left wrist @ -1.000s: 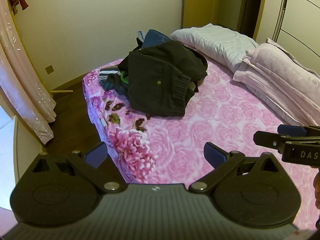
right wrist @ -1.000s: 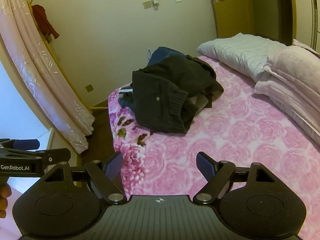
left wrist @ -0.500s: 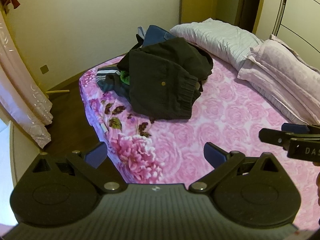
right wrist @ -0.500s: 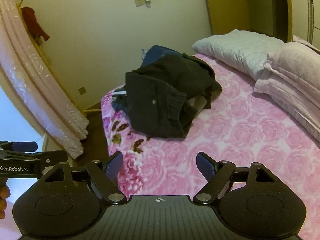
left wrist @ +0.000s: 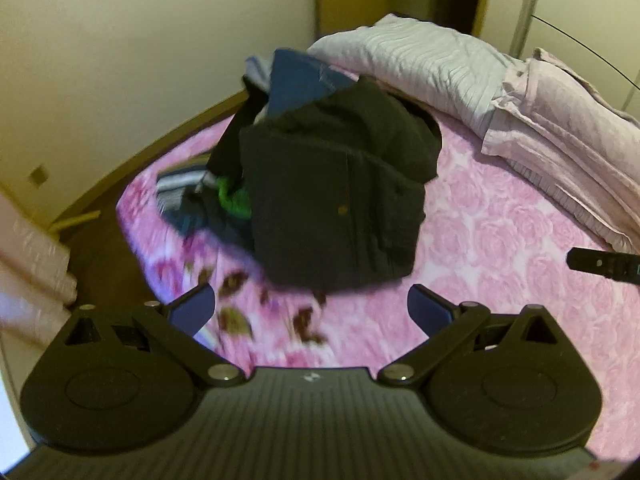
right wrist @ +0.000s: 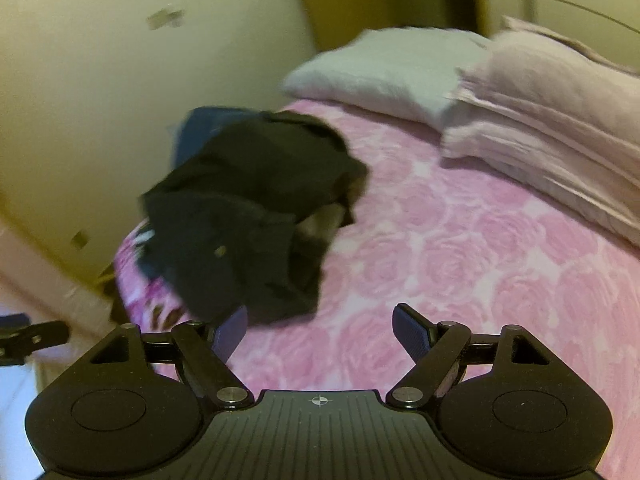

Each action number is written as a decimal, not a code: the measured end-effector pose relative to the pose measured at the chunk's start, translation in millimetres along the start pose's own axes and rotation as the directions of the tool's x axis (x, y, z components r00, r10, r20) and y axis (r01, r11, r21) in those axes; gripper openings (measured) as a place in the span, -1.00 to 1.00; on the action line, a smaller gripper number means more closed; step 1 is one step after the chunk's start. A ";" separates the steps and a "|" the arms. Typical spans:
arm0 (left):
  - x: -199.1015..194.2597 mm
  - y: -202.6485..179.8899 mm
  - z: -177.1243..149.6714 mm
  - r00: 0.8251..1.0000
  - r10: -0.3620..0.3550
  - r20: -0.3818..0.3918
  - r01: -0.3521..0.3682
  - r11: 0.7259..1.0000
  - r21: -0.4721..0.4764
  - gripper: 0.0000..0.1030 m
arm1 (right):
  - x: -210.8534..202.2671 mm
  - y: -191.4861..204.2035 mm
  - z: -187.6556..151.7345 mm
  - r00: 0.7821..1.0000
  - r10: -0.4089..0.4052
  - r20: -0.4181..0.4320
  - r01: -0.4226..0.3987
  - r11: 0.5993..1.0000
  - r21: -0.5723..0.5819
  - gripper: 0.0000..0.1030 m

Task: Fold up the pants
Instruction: 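Grasp the dark trousers from the clothes pile with the left gripper and lift, then carry the dark trousers with the left gripper and drop them on the bed, then move both grippers toward the crumpled dark trousers, then grasp the trouser waistband with the right gripper while the left gripper grasps a leg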

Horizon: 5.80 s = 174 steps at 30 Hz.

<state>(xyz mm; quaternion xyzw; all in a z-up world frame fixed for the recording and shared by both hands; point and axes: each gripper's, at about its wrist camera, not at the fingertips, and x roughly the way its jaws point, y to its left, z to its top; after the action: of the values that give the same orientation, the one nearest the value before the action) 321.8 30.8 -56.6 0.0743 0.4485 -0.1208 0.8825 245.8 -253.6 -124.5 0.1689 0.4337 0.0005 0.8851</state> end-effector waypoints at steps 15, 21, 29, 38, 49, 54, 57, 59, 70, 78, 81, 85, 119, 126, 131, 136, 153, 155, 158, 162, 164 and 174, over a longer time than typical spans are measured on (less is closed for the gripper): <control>140.8 22.2 145.2 0.967 -0.249 0.046 0.214 0.903 0.371 0.84 | 43.4 -34.7 52.6 0.959 -0.283 -0.017 0.272 0.900 0.341 0.51; 208.8 10.5 182.4 0.939 -0.343 -0.006 0.296 0.799 0.524 0.84 | 54.5 -47.5 50.1 0.929 -0.362 -0.078 0.361 0.837 0.411 0.51; 277.0 -17.7 210.8 0.888 -0.443 -0.124 0.405 0.624 0.668 0.79 | 54.6 -65.8 29.9 0.879 -0.446 -0.171 0.469 0.740 0.483 0.51; 285.9 -37.5 201.7 0.847 -0.490 -0.205 0.485 0.558 0.674 -0.83 | 42.2 -68.6 14.9 0.857 -0.476 -0.195 0.505 0.706 0.497 0.51; 155.0 -32.3 193.4 0.660 -0.747 -0.074 0.684 0.558 0.470 -0.90 | 7.6 -66.9 -12.3 0.875 -0.472 -0.108 0.451 0.713 0.537 0.51; 75.0 -78.2 183.9 0.580 -0.814 0.031 0.720 0.531 0.447 -0.89 | -32.5 -73.2 -40.2 0.873 -0.485 -0.060 0.426 0.695 0.580 0.51; 30.8 -122.7 161.9 0.551 -0.834 0.027 0.728 0.496 0.474 -0.89 | -67.6 -81.5 -61.9 0.860 -0.509 -0.029 0.416 0.668 0.616 0.51; 3.3 -153.4 144.3 0.536 -0.843 0.033 0.720 0.478 0.503 -0.89 | -95.9 -90.0 -80.5 0.849 -0.529 -0.008 0.406 0.642 0.650 0.51; -161.6 -276.9 81.6 0.388 -0.899 0.203 0.764 0.437 0.475 -0.90 | -258.3 -141.5 -213.0 0.767 -0.640 0.042 0.381 0.507 0.773 0.51; -208.6 -409.3 -18.8 0.549 -0.835 -0.040 0.701 0.433 0.567 -0.34 | -345.8 -161.9 -300.1 0.742 -0.671 0.018 0.375 0.436 0.818 0.51; -180.8 -433.1 -79.3 0.641 -0.720 -0.266 0.680 0.370 0.633 -0.34 | -363.0 -156.3 -326.7 0.754 -0.656 0.013 0.353 0.422 0.835 0.51; -150.2 -413.1 -131.1 0.724 -0.599 -0.341 0.627 0.366 0.688 -0.32 | -371.3 -140.1 -359.7 0.787 -0.617 0.004 0.314 0.406 0.858 0.51; -92.9 -260.4 -98.1 0.705 -0.525 -0.476 0.627 0.149 0.764 -0.02 | -296.2 17.9 -341.6 0.773 -0.630 -0.080 0.288 0.235 0.928 0.51; -98.2 -256.2 -106.2 0.716 -0.519 -0.467 0.623 0.171 0.764 -0.01 | -299.9 15.6 -346.4 0.782 -0.619 -0.080 0.300 0.260 0.918 0.51; -106.6 -257.9 -122.0 0.735 -0.501 -0.457 0.614 0.207 0.761 -0.01 | -307.6 5.5 -358.7 0.803 -0.590 -0.078 0.299 0.288 0.910 0.51; -118.6 -261.2 -140.5 0.751 -0.486 -0.448 0.609 0.247 0.754 -0.01 | -319.4 -8.1 -372.9 0.821 -0.567 -0.069 0.292 0.311 0.905 0.51; -122.2 -254.3 -165.7 0.808 -0.434 -0.398 0.569 0.402 0.717 -0.01 | -317.8 -48.4 -393.5 0.875 -0.480 -0.061 0.271 0.381 0.884 0.51; -114.6 -253.7 -159.1 0.818 -0.423 -0.389 0.557 0.418 0.717 -0.01 | -313.1 -53.4 -395.1 0.880 -0.471 -0.064 0.260 0.365 0.894 0.51; -101.7 -258.1 -147.1 0.830 -0.409 -0.378 0.541 0.428 0.724 -0.01 | -305.0 -61.7 -398.0 0.883 -0.463 -0.070 0.243 0.325 0.914 0.51; -77.9 -271.6 -126.3 0.835 -0.400 -0.379 0.535 0.423 0.731 -0.01 | -295.6 -75.8 -404.8 0.883 -0.463 -0.079 0.208 0.234 0.950 0.51; -64.0 -281.7 -114.5 0.835 -0.397 -0.382 0.534 0.417 0.735 -0.01 | -290.8 -83.1 -411.0 0.882 -0.464 -0.086 0.180 0.162 0.970 0.51; -0.1 -339.5 -62.0 0.825 -0.401 -0.398 0.539 0.347 0.767 -0.01 | -249.5 -124.3 -470.7 0.878 -0.479 -0.011 -0.177 -0.346 0.921 0.50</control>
<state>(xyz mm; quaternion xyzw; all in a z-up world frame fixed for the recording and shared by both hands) 178.8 -280.1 -100.7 0.3760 0.3903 -0.5686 0.6188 -289.4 -267.0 -236.9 0.7445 0.0763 -0.5095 0.4245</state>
